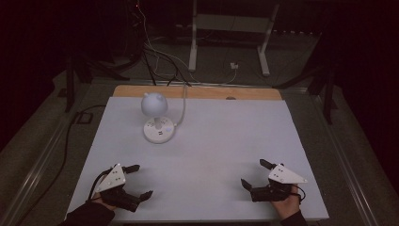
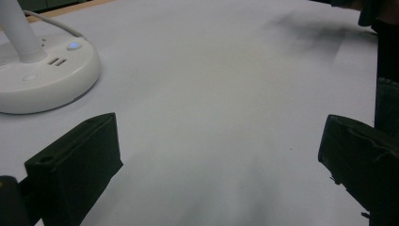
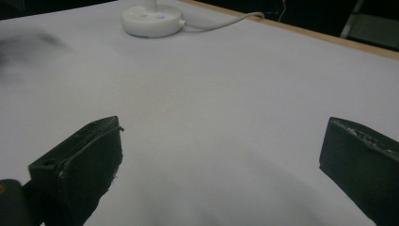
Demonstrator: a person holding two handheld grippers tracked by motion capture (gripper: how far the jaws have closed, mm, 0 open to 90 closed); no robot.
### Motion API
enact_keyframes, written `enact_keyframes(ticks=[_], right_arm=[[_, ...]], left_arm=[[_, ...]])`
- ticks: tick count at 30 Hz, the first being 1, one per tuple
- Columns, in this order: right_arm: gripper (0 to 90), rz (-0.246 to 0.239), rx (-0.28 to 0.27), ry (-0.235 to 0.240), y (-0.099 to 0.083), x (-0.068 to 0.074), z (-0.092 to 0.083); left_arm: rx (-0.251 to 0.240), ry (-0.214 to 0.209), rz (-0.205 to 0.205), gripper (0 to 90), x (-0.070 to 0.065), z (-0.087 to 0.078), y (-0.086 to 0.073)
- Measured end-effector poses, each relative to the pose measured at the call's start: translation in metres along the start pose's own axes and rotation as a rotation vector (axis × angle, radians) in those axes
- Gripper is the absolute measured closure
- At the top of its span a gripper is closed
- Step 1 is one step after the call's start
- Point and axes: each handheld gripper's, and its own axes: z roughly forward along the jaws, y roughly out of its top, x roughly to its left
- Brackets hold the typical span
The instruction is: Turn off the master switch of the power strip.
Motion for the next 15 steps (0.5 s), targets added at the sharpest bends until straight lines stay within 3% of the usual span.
enact_keyframes(ticks=[15], right_arm=[[0.0, -0.005, 0.001, 0.01, 0.0004, 0.0025, 0.0]], left_arm=[[0.014, -0.017, -0.005, 0.3, 0.0012, 0.0003, -0.0004]])
